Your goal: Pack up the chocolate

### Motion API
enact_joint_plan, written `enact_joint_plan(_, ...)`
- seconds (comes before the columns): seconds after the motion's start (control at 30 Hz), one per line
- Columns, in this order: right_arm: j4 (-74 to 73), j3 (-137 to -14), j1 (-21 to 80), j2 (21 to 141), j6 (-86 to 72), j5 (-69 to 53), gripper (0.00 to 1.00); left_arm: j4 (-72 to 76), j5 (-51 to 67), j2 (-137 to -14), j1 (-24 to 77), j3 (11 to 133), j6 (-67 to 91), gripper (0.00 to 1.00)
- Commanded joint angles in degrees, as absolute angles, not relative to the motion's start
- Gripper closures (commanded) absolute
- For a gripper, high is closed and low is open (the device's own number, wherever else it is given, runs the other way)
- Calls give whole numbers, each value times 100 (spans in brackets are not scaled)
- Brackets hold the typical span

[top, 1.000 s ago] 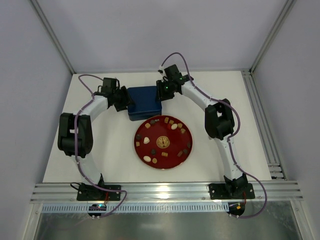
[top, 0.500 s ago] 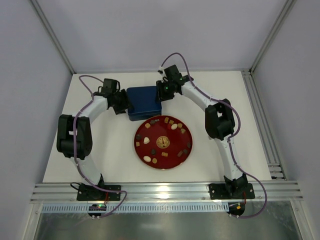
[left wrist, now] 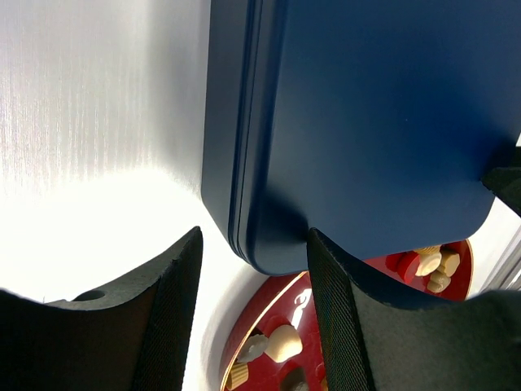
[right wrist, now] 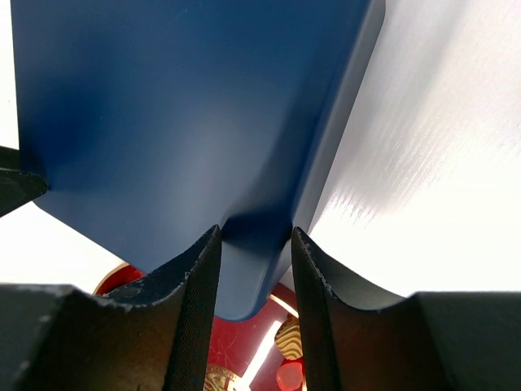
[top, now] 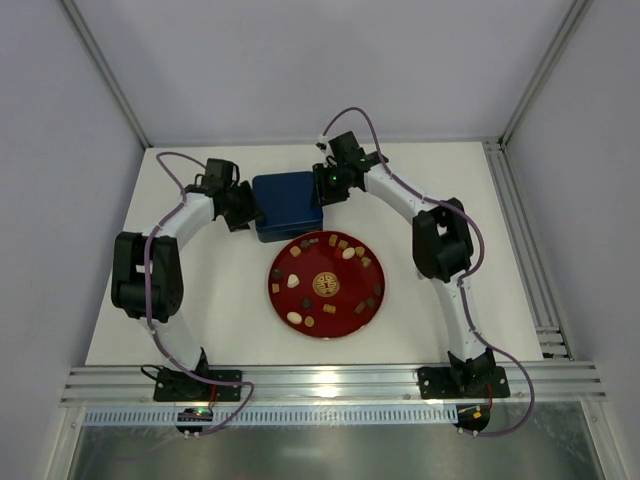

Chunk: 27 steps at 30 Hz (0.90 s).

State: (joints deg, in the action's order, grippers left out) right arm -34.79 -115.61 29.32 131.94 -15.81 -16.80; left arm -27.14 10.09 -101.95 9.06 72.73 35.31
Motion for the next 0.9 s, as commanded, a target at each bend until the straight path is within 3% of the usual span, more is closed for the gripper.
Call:
enact_joint_plan(0.0,-3630,-11505,3015,12744,-1556,-1626,58,-2865,1002,-10046,923,7321,3445,46)
enact_joint_plan(0.67,-2752,-12507,2400,13324,-2487,-1415,36,-3085,1318,-10239,923,7998,3419,43)
enact_joint_plan(0.8,-2356,-12874,2373,13675,-2751,-1213,31,-3102,1345,-10248,923,8051,3410,38)
enact_joint_plan(0.87,-2356,-13147,2373,13982,-2908,-1222,29,-3111,1353,-10231,923,8042,3410,29)
